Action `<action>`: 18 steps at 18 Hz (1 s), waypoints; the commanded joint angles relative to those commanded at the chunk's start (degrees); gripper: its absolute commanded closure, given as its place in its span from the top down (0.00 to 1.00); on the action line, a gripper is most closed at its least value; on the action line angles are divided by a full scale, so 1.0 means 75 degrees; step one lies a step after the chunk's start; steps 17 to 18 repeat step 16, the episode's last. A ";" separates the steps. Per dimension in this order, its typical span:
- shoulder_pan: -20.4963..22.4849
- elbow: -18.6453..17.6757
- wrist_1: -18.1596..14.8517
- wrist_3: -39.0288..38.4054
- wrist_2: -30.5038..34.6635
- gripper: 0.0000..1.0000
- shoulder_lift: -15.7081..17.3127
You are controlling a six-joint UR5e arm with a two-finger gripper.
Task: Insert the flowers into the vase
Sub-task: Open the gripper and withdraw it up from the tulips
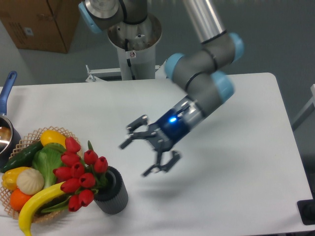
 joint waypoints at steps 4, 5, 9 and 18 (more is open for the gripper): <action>0.0259 0.0176 -0.0012 0.0000 0.1814 1.00 0.0281; 0.0294 0.0223 -0.0012 0.0000 0.2424 1.00 0.0329; 0.0283 0.0376 -0.0047 0.0082 0.4581 1.00 0.0364; 0.0317 0.0317 -0.0457 0.0655 0.7023 1.00 0.0189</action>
